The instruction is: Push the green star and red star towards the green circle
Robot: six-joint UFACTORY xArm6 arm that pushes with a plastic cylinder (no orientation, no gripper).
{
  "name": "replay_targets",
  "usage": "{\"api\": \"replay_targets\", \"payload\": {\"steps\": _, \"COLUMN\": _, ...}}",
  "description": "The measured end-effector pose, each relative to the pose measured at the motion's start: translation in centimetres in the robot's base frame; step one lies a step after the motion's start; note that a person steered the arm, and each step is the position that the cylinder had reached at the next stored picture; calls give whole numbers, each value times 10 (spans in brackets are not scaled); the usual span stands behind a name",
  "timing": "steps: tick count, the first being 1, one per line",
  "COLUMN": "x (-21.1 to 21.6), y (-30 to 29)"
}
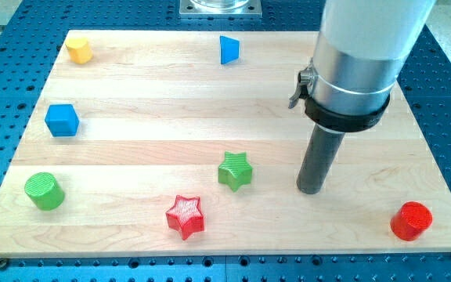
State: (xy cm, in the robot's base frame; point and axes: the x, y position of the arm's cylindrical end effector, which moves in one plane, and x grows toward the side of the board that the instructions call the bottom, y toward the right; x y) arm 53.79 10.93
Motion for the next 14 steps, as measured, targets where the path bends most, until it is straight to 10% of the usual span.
{"api": "replay_targets", "payload": {"steps": 7, "x": -1, "y": -231}}
{"api": "replay_targets", "payload": {"steps": 9, "x": 14, "y": -119}}
{"api": "replay_targets", "payload": {"steps": 13, "x": 68, "y": -181}}
{"api": "replay_targets", "payload": {"steps": 14, "x": 61, "y": -101}}
